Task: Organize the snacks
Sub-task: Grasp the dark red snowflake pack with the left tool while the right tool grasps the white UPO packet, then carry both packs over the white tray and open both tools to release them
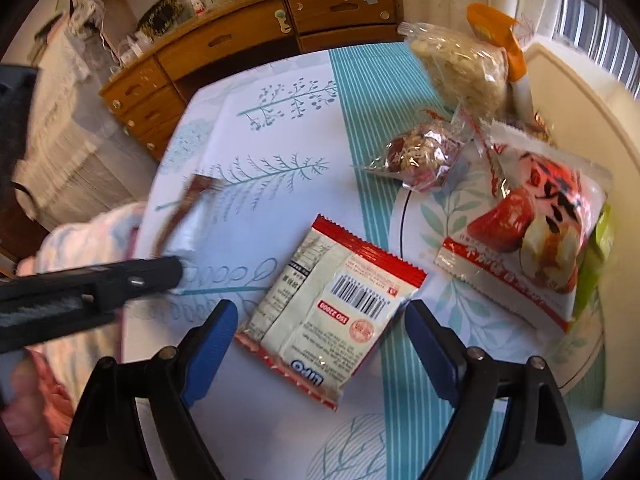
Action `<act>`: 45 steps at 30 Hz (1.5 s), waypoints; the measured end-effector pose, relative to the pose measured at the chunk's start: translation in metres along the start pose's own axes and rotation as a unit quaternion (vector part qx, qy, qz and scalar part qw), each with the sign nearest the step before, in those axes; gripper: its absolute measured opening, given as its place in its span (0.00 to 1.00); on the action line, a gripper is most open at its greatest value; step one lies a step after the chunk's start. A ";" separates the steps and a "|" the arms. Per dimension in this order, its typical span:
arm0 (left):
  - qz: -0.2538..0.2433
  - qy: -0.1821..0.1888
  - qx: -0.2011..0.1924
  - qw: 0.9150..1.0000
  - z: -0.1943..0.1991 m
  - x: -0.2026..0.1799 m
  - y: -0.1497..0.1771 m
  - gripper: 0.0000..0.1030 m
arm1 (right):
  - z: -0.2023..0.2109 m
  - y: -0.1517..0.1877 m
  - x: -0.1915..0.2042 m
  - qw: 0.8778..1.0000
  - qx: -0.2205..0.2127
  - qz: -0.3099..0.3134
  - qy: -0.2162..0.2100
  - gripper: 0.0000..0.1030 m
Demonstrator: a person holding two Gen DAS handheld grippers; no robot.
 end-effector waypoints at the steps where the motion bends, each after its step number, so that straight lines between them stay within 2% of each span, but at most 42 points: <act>1: 0.004 0.000 -0.002 1.000 0.004 0.003 0.001 0.41 | -0.001 0.000 0.000 1.000 0.000 0.006 0.010 0.81; 4: 0.018 0.006 -0.014 1.000 0.016 0.010 0.005 0.41 | -0.001 0.001 -0.001 0.999 0.001 0.017 0.037 0.71; 5: 0.021 0.008 -0.016 1.000 0.020 0.011 0.006 0.41 | 0.000 0.000 -0.002 0.999 0.000 0.023 0.049 0.60; 11: 0.040 0.008 -0.032 0.999 0.041 0.013 0.015 0.41 | 0.001 -0.002 -0.003 0.998 0.015 0.037 0.038 0.48; 21: 0.051 0.004 -0.041 0.998 0.072 -0.003 0.033 0.41 | 0.017 0.022 -0.012 0.997 0.070 0.033 0.018 0.46; 28: 0.060 0.010 -0.046 0.997 0.093 -0.031 0.054 0.41 | 0.044 0.037 -0.022 0.996 0.081 0.044 -0.009 0.46; 36: 0.083 0.043 -0.049 0.994 0.111 -0.080 0.078 0.41 | 0.088 0.040 -0.044 0.995 0.068 0.057 -0.053 0.46; 45: 0.080 0.083 -0.099 0.988 0.146 -0.146 0.080 0.41 | 0.147 0.022 -0.079 0.991 0.005 0.079 -0.111 0.47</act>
Point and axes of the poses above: each gripper's, at about its wrist camera, not at the fingertips, and z roughly against the way its jaws point, x to its left, y to its underside, the point moved 9 cm from there along -z, roughly the way its jaws point, and after that the axes turned 4 degrees about -x, right-handed, at the moved point
